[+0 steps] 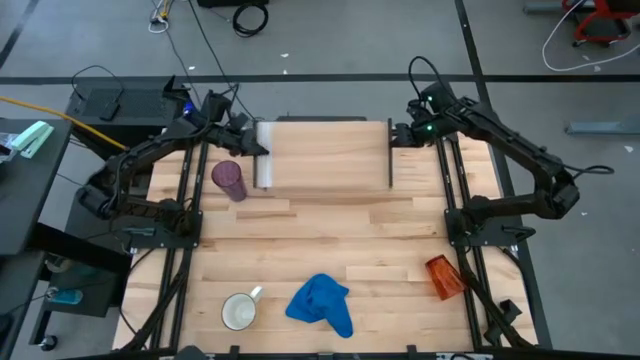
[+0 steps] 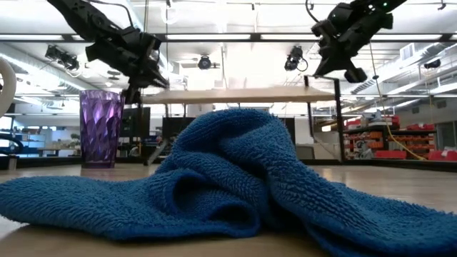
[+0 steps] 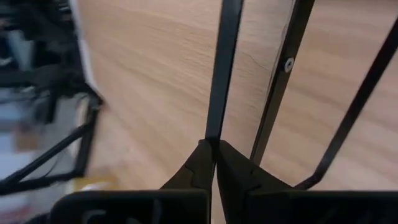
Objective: Stack small to large cups/mugs on shelf
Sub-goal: Move the shelf to the center of the table
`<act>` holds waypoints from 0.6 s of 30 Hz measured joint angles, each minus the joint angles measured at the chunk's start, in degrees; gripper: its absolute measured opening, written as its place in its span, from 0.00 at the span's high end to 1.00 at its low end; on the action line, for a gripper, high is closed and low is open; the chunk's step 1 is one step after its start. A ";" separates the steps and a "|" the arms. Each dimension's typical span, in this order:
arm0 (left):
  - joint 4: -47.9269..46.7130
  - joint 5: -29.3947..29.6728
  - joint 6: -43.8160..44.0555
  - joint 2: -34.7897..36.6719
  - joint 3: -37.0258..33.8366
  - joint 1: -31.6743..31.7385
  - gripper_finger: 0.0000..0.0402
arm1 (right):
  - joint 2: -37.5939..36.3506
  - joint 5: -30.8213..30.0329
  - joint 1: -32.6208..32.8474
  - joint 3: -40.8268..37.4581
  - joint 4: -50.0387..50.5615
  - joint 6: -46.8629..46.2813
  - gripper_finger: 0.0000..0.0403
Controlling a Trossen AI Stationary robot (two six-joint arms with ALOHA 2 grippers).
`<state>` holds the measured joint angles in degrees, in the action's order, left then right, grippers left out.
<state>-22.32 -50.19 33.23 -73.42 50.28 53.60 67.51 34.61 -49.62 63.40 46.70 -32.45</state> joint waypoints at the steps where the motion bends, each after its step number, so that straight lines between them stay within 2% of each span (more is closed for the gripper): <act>1: 0.43 -0.37 0.64 0.05 0.15 -0.56 0.92 | -0.02 1.30 0.70 0.05 -0.05 -0.49 0.96; 4: 0.24 -1.60 2.87 0.05 0.20 -1.77 0.94 | -0.07 3.36 2.52 0.08 0.89 -2.77 0.97; 11: 0.48 -1.29 4.17 0.08 2.14 -2.00 0.96 | -0.07 1.29 3.01 0.08 1.64 -5.44 0.97; 18: -6.01 -1.67 4.32 -0.42 2.32 -2.34 0.96 | -0.85 2.53 3.23 0.08 7.50 -6.59 0.97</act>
<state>-28.32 -51.86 37.55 -73.84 52.60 51.26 66.66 37.13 -46.39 63.48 54.21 -39.04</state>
